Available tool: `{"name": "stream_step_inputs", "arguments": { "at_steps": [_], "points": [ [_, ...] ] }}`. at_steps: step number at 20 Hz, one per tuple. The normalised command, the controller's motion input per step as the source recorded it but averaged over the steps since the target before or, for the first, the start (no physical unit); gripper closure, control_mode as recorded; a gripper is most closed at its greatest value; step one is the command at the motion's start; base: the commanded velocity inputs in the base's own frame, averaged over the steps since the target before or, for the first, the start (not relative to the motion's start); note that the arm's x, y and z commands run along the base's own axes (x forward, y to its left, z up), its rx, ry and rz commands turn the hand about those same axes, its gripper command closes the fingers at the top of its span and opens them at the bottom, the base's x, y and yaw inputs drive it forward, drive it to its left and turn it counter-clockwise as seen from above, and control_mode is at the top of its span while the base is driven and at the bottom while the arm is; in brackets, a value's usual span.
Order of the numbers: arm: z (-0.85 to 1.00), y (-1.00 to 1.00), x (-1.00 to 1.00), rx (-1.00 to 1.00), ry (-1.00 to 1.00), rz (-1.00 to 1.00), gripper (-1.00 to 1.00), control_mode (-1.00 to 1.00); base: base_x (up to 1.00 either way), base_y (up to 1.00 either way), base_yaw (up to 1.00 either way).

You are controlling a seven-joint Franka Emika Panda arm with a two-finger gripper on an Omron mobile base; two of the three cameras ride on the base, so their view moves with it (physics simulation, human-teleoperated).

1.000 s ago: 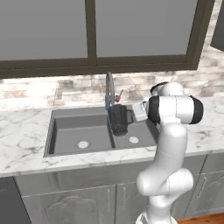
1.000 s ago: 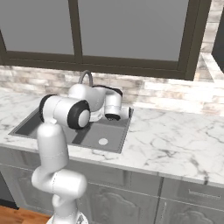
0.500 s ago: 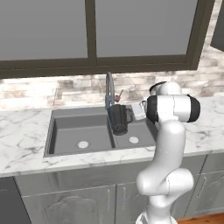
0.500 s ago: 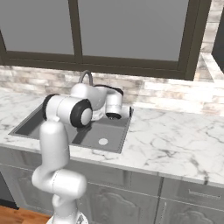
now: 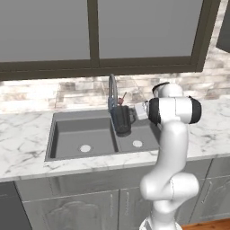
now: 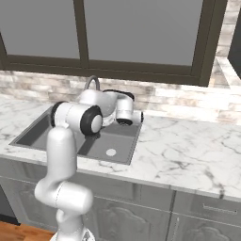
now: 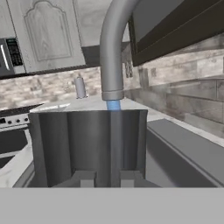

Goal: Turn on the sink faucet and place the jug under the water for a few seconds to fill it up.

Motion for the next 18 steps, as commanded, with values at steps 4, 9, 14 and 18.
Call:
{"name": "stream_step_inputs", "arguments": {
  "at_steps": [4, 9, 14, 18],
  "points": [
    [-0.21, 0.00, 0.07, 0.00, 0.00, 0.00, 1.00, -1.00, 0.00, 0.00, 0.00],
    [-0.13, 0.00, 0.10, 0.00, 0.00, 0.00, 1.00, -1.00, 0.00, 0.00, 0.00],
    [-0.22, 0.00, 0.08, 0.00, 0.00, 0.00, 1.00, -1.00, 0.00, 0.00, 0.00],
    [-0.28, 0.00, 0.04, 0.00, 0.00, 0.00, 1.00, -1.00, 0.00, 0.00, 0.00]
  ]
}}
